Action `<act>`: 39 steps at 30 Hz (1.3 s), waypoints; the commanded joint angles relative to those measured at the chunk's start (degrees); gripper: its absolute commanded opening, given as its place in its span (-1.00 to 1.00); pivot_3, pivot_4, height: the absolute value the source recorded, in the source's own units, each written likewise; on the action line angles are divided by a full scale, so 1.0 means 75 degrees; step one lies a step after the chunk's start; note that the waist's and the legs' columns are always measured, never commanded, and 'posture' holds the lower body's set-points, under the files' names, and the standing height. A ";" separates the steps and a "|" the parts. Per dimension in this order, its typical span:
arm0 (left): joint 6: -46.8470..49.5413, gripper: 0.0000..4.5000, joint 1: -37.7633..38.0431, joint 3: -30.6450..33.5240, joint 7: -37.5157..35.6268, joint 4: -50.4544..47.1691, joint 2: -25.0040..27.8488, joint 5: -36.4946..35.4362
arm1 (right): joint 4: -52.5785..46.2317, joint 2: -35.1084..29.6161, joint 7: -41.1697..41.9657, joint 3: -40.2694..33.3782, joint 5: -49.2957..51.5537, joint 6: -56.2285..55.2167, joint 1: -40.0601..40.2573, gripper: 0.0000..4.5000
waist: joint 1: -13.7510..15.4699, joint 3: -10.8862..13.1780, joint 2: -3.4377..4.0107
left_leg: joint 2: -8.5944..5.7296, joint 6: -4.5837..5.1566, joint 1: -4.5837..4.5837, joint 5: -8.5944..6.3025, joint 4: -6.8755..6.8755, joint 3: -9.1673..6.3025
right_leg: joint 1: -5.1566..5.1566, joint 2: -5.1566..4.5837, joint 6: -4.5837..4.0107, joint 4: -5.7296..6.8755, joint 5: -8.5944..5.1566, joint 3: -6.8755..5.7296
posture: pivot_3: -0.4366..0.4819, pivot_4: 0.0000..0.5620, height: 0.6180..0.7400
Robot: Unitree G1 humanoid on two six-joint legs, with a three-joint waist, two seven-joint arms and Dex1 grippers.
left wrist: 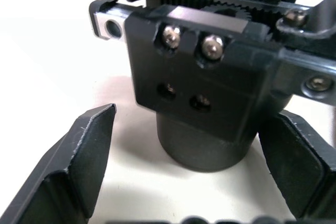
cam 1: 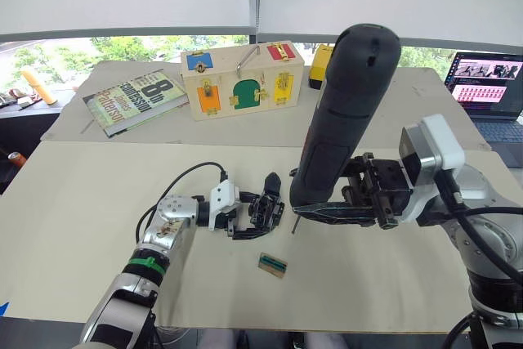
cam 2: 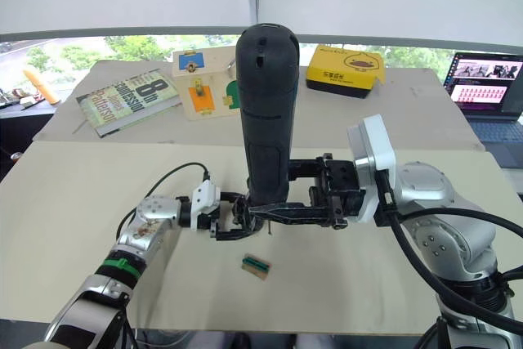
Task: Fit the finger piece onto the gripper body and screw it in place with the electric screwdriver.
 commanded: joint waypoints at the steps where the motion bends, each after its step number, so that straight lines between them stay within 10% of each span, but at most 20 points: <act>1: 0.0468 0.97 0.0688 0.0111 0.0144 -0.0960 0.0268 -0.0173 | -0.0169 -0.0036 -0.0015 -0.0281 0.0210 -0.0015 -0.0152 -0.15 | -0.0014 0.0000 0.0000 | 0.0000 0.0000 0.0000 0.0000 -0.0001 -0.0001 | 0.0000 -0.0002 0.0000 0.0000 0.0000 0.0000 | -0.05 -0.47 1.00; 28: 0.1782 0.97 0.1608 -0.0354 0.2054 -0.2251 -0.0232 0.0412 | -0.0102 0.0065 -0.0156 -0.0204 0.0400 0.0116 -0.0614 -0.15 | 0.0145 0.0000 0.0001 | -0.0006 0.0007 0.0002 -0.0003 0.0001 -0.0004 | 0.0008 -0.0025 0.0003 0.0001 0.0001 -0.0004 | -0.05 -0.47 1.00; 34: 0.1516 0.07 0.1576 -0.0461 0.2067 -0.1981 -0.0278 0.0558 | -0.0098 0.0298 -0.0574 -0.0168 0.0932 0.0529 -0.1194 -0.15 | 0.0137 -0.0002 0.0003 | -0.0005 0.0007 0.0007 -0.0003 0.0000 -0.0015 | 0.0014 -0.0075 0.0001 0.0005 0.0001 -0.0009 | -0.05 -0.47 1.00; 39: 0.1429 0.01 0.1596 -0.0513 0.2067 -0.1918 -0.0271 0.0580 | 0.0012 0.0484 -0.0743 -0.0045 0.1220 0.0822 -0.1636 -0.15 | 0.0128 -0.0004 0.0007 | -0.0007 0.0013 0.0007 -0.0002 0.0000 -0.0013 | 0.0016 -0.0085 0.0003 0.0004 0.0002 -0.0011 | -0.05 -0.47 1.00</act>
